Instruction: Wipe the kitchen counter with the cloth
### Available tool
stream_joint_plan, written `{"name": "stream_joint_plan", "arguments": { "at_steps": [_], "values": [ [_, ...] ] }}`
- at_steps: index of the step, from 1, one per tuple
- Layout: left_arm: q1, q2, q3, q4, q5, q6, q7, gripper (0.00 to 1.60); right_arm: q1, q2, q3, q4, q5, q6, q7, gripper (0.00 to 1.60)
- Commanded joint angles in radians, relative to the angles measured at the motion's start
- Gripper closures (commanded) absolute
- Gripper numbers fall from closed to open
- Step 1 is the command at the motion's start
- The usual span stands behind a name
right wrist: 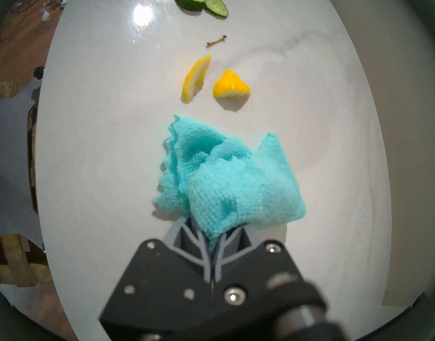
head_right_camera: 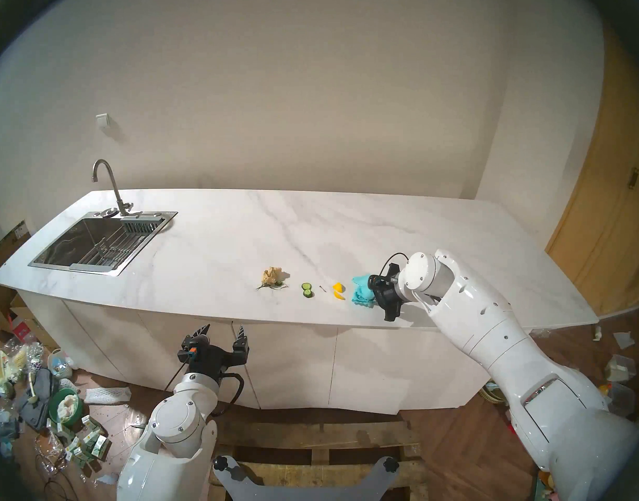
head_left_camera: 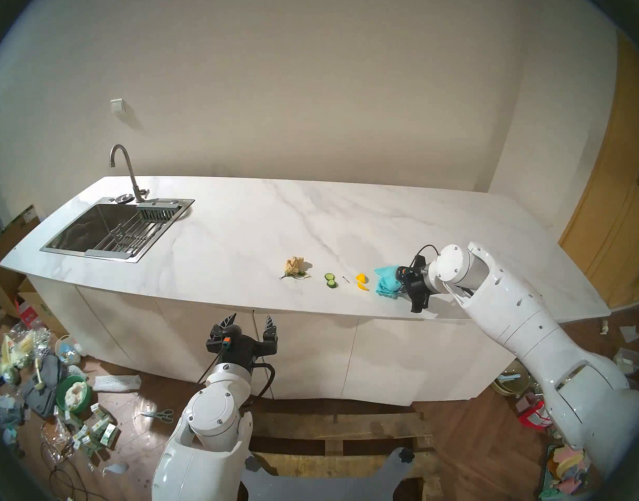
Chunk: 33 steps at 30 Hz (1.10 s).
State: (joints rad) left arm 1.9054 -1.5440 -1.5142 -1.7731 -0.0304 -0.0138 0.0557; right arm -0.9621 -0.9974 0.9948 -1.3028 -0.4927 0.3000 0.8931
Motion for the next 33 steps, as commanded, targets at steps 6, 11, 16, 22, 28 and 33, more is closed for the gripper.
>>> {"name": "stream_joint_plan", "arguments": {
  "at_steps": [6,11,16,22,28,33],
  "values": [
    [-0.005,0.0,0.002,-0.027,0.0,-0.006,-0.002,0.0,-0.005,-0.126,-0.05,-0.067,-0.013,0.136,-0.016,1.6],
    [-0.005,0.001,0.003,-0.026,-0.001,-0.006,-0.001,0.0,0.03,-0.179,-0.091,-0.012,-0.015,0.18,-0.072,1.6],
    [-0.006,0.001,0.003,-0.025,-0.001,-0.007,-0.001,0.0,0.084,-0.233,-0.14,0.071,-0.001,0.202,-0.142,1.6],
    [-0.006,0.001,0.003,-0.025,-0.001,-0.007,0.0,0.0,0.125,-0.295,-0.192,0.143,0.022,0.206,-0.188,1.6],
    [-0.007,0.002,0.004,-0.024,-0.001,-0.007,0.001,0.0,0.116,-0.365,-0.215,0.193,0.042,0.207,-0.216,1.6],
    [-0.007,0.002,0.004,-0.023,-0.002,-0.007,0.001,0.0,0.099,-0.404,-0.233,0.212,0.06,0.216,-0.246,1.6]
  ]
}}
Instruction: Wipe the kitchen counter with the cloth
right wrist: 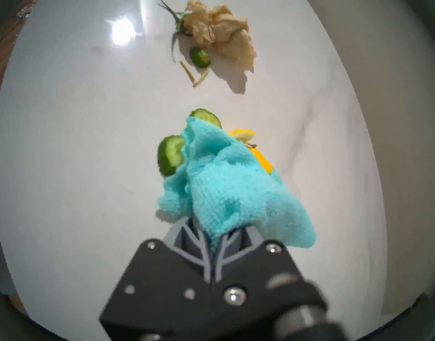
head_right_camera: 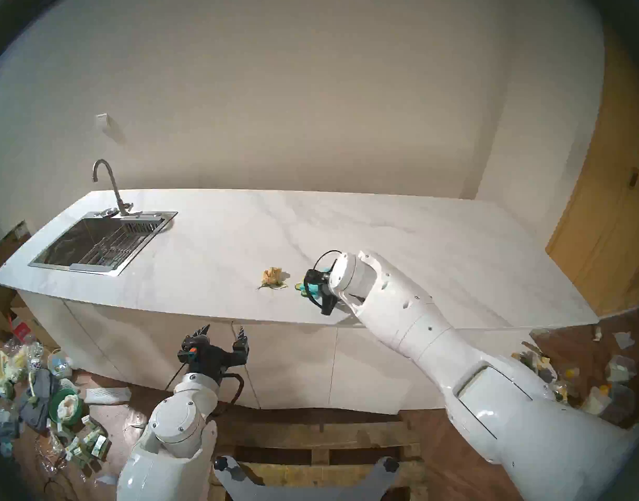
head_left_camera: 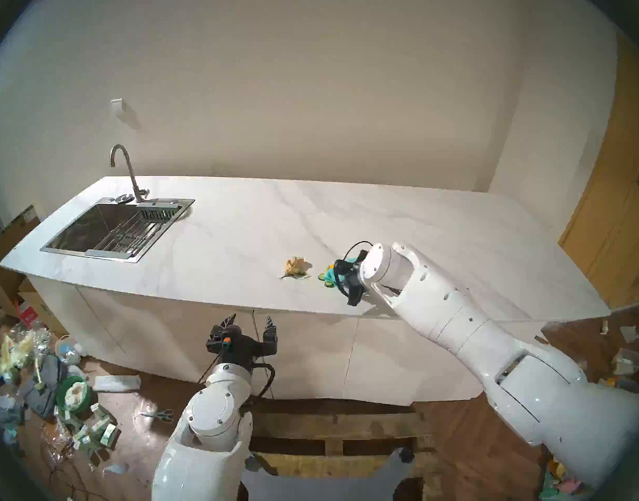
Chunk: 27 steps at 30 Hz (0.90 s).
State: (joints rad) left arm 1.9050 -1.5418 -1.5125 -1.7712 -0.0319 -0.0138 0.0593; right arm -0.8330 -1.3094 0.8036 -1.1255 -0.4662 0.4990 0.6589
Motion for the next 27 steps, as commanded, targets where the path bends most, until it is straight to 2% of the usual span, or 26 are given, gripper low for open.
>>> {"name": "stream_joint_plan", "arguments": {
  "at_steps": [1,9,14,17,22,24,27],
  "values": [
    [-0.007,0.0,0.002,-0.025,0.0,-0.007,-0.002,0.0,-0.029,-0.109,-0.05,0.045,0.041,0.018,-0.029,1.6],
    [-0.005,0.001,0.003,-0.027,-0.001,-0.007,-0.002,0.0,0.02,-0.187,-0.062,0.151,0.065,0.006,-0.11,1.6],
    [-0.004,0.002,0.003,-0.03,-0.002,-0.006,-0.002,0.0,0.056,-0.22,-0.023,0.221,0.057,-0.006,-0.16,1.6],
    [-0.003,0.002,0.003,-0.032,-0.002,-0.005,-0.002,0.0,0.089,-0.204,-0.011,0.265,0.058,-0.038,-0.168,1.6],
    [-0.004,0.002,0.004,-0.03,-0.002,-0.006,-0.001,0.0,0.07,-0.085,0.002,0.125,0.066,-0.022,-0.091,1.6],
    [-0.005,0.002,0.004,-0.028,-0.002,-0.006,-0.001,0.0,0.063,-0.063,0.02,0.115,0.062,-0.045,-0.043,1.6],
    [-0.006,0.002,0.004,-0.026,-0.002,-0.006,0.0,0.0,0.058,-0.046,0.049,0.131,0.041,-0.029,-0.005,1.6]
  ]
}}
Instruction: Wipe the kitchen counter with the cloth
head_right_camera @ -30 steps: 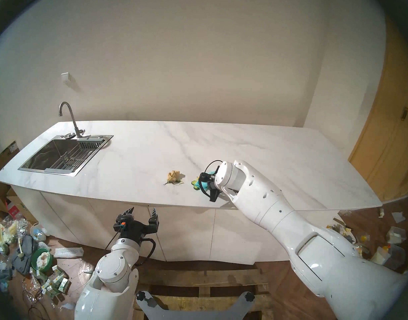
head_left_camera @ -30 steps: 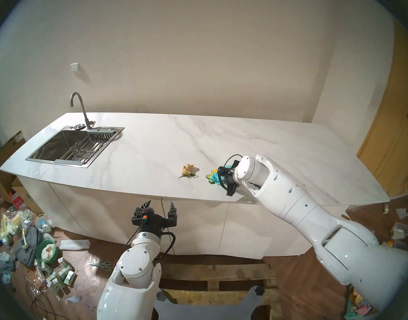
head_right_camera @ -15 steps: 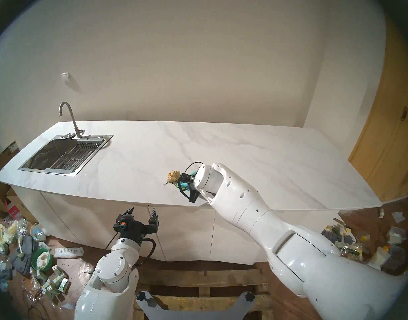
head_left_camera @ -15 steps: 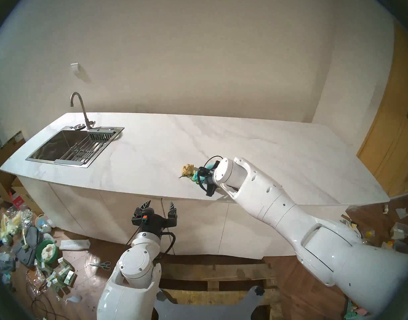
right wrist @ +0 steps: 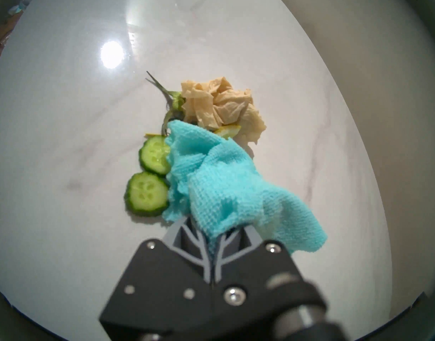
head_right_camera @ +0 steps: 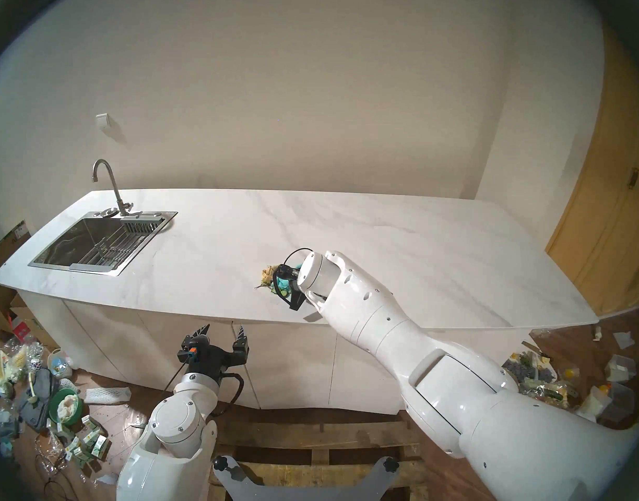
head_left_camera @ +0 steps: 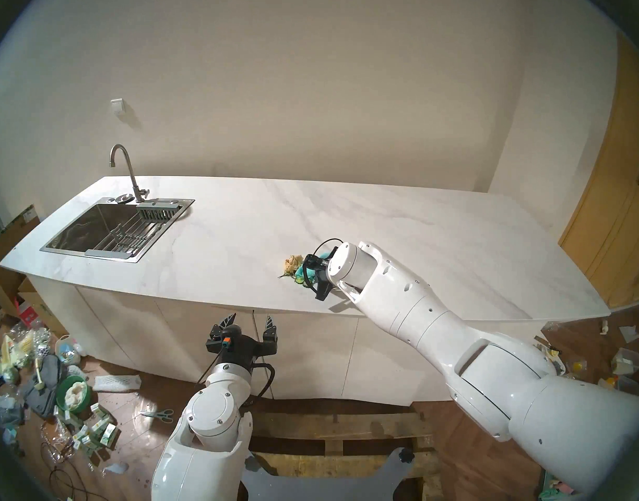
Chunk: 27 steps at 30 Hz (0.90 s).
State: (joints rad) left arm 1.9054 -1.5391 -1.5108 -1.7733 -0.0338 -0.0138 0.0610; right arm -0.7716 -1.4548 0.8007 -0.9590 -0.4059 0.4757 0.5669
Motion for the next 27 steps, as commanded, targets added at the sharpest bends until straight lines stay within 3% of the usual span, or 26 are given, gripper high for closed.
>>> {"name": "stream_joint_plan", "arguments": {
  "at_steps": [1,12,20,22,27],
  "values": [
    [-0.007,0.0,0.002,-0.023,0.0,-0.006,-0.002,0.0,-0.006,0.114,0.058,-0.041,-0.019,-0.005,0.097,1.6],
    [-0.008,0.0,0.003,-0.022,-0.001,-0.007,-0.001,0.0,-0.016,0.235,0.164,-0.127,-0.07,-0.031,0.179,1.6],
    [-0.006,0.001,0.003,-0.025,-0.001,-0.007,-0.001,0.0,-0.046,0.333,0.168,-0.235,-0.083,-0.102,0.276,1.6],
    [-0.005,0.001,0.004,-0.027,-0.001,-0.006,-0.001,0.0,-0.073,0.371,0.169,-0.297,-0.072,-0.107,0.283,1.6],
    [-0.005,0.002,0.004,-0.028,-0.002,-0.006,-0.001,0.0,-0.08,0.392,0.181,-0.314,-0.079,-0.127,0.271,1.6]
  ]
}}
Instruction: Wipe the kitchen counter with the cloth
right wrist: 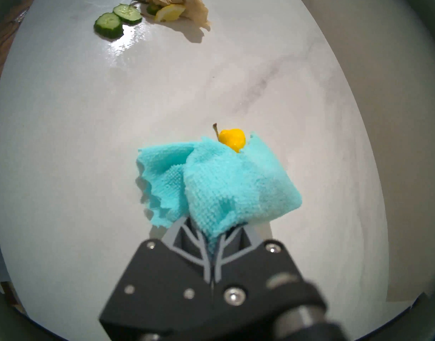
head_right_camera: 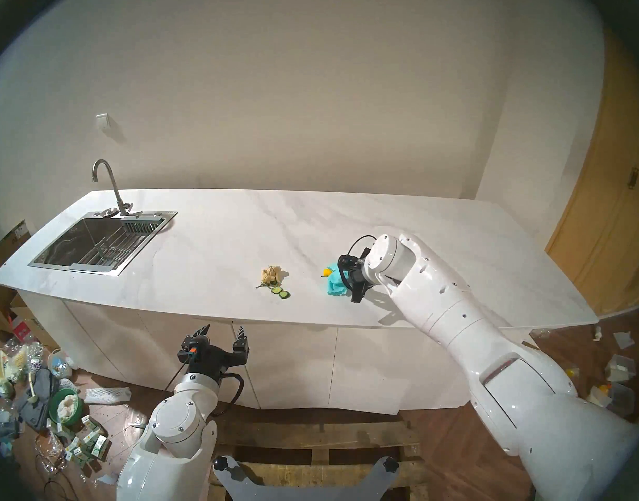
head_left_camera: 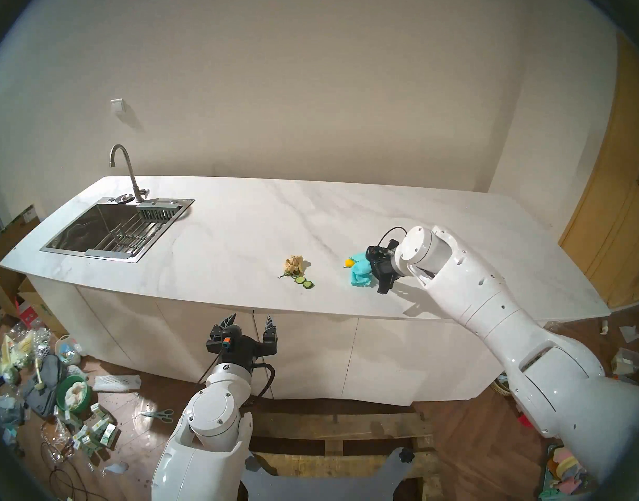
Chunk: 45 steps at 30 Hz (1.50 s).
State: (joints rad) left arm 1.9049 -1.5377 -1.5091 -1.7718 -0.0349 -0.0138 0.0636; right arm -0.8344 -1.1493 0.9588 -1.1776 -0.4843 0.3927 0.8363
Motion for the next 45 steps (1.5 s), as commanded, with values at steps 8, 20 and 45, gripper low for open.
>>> {"name": "stream_joint_plan", "arguments": {
  "at_steps": [8,20,45],
  "values": [
    [-0.005,0.001,0.002,-0.028,-0.001,-0.006,-0.003,0.0,0.029,0.043,-0.003,-0.021,-0.157,-0.025,-0.126,1.6],
    [-0.005,0.002,0.003,-0.028,-0.002,-0.006,-0.002,0.0,0.071,-0.109,-0.079,0.199,-0.292,-0.007,-0.317,1.6],
    [-0.004,0.004,0.004,-0.03,-0.004,-0.006,-0.001,0.0,0.03,-0.242,-0.078,0.249,-0.198,-0.011,-0.298,1.6]
  ]
}}
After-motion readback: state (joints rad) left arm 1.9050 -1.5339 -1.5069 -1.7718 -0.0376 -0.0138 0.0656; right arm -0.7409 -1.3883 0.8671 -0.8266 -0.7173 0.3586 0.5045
